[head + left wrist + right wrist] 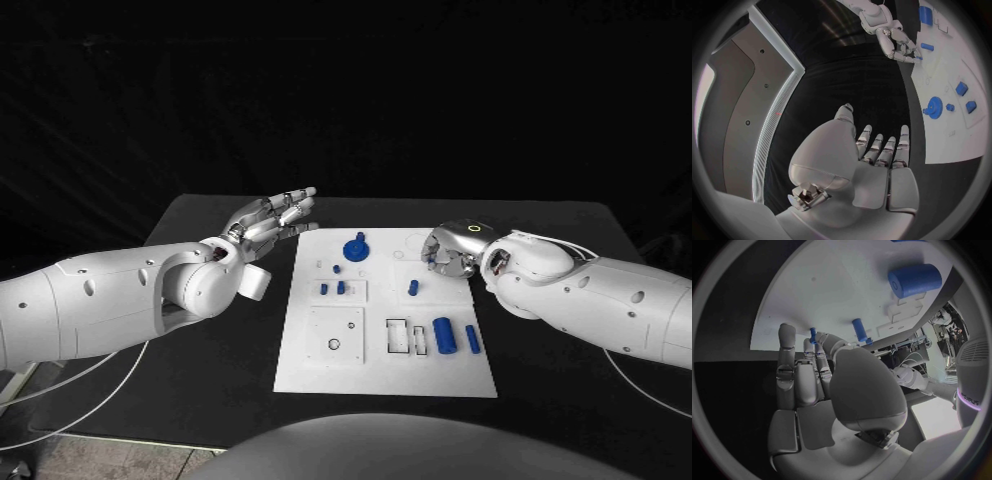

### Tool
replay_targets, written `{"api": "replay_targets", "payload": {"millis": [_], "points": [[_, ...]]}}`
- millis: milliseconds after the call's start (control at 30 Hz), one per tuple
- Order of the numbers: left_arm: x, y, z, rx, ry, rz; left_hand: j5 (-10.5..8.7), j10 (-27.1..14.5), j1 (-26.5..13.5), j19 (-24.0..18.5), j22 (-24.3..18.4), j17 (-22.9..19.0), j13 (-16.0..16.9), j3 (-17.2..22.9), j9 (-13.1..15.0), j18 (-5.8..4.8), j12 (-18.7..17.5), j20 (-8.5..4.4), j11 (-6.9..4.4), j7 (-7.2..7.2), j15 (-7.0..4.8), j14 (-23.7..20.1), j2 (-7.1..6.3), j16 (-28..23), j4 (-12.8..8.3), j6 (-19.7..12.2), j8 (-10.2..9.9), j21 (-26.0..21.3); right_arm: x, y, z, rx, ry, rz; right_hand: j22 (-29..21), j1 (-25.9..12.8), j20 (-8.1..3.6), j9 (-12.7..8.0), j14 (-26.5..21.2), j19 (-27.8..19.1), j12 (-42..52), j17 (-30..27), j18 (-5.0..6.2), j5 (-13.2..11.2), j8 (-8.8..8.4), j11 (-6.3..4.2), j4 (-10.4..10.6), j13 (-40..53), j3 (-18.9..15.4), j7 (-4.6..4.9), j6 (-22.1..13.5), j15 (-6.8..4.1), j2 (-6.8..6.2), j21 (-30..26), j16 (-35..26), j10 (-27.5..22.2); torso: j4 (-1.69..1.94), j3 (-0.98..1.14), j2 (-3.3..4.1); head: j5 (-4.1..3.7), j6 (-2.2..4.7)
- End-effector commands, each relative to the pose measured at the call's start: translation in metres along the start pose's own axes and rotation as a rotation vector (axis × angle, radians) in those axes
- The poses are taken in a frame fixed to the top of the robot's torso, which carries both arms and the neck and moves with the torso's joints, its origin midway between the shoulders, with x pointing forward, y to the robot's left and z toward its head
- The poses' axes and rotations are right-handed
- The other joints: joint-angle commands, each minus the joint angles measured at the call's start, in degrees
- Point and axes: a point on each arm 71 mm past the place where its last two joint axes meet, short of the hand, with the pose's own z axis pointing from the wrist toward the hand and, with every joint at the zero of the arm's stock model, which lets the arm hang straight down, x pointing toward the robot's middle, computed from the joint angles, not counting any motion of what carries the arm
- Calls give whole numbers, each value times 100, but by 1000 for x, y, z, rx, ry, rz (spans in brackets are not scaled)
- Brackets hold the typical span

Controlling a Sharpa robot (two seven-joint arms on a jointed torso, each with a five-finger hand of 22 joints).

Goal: Assemble the parts on the task board

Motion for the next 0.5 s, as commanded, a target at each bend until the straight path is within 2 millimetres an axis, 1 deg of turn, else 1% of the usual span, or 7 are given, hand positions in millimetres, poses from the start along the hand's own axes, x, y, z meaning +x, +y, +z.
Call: {"api": "replay_targets", "payload": {"millis": [33,167,233,300,400,500], "points": [[3,0,1,4,31,-1,25,40,58,46,7,6,8,-23,6,-102,47,-18,29,1,-1,43,-5,45,-24,23,42,30,-14,1,-1,-5,-51,-6,17,33,-23,7,-28,-31,16,9,-5,-6,4,-84,-40,-2,-9,17,11,7,-5,23,-14,131,3,-2,0,15,1],[4,1,1,1,35,-1,47,50,78,70,15,9,11,-25,5,-108,74,-18,43,1,6,60,0,63,-33,21,49,38,-35,4,-5,-13,-84,16,29,26,-24,6,-27,-34,15,11,-4,-10,-2,-88,-39,-8,-17,15,9,5,-9,27,-13,155,5,-3,-1,33,1],[4,1,2,0,36,-1,55,56,86,78,15,9,13,-26,5,-111,88,-19,52,1,8,65,1,68,-37,21,52,40,-39,5,-6,-17,-90,23,34,24,-24,5,-27,-35,14,9,-4,-12,-7,-89,-38,-10,-20,15,5,4,-9,28,-14,164,6,-3,-3,36,1],[5,1,2,-2,39,-2,55,56,86,78,15,9,13,-26,5,-111,88,-19,52,1,8,65,1,68,-37,21,52,40,-46,10,-10,-29,-99,45,36,25,-24,4,-28,-36,14,8,-4,-12,-9,-90,-38,-11,-21,15,3,4,-10,29,-14,168,7,-4,-5,57,1],[6,1,2,-3,43,-1,65,65,96,90,14,10,15,-28,4,-115,108,-19,69,-1,11,72,3,77,-42,16,55,44,-50,22,-15,-56,-98,75,45,31,-25,0,-27,-39,11,10,-3,-9,-20,-92,-44,-16,-20,15,-9,2,-10,32,-13,181,7,-3,-2,87,1],[7,2,3,-4,47,-1,65,65,96,90,14,10,15,-28,4,-115,108,-19,69,-1,11,72,3,77,-42,16,55,44,-51,40,-21,-97,-71,100,69,44,-27,-15,-30,-45,-4,-2,-2,-2,-57,-91,-58,-31,-19,22,-51,-1,-19,39,-19,199,8,-1,1,123,1]]}}
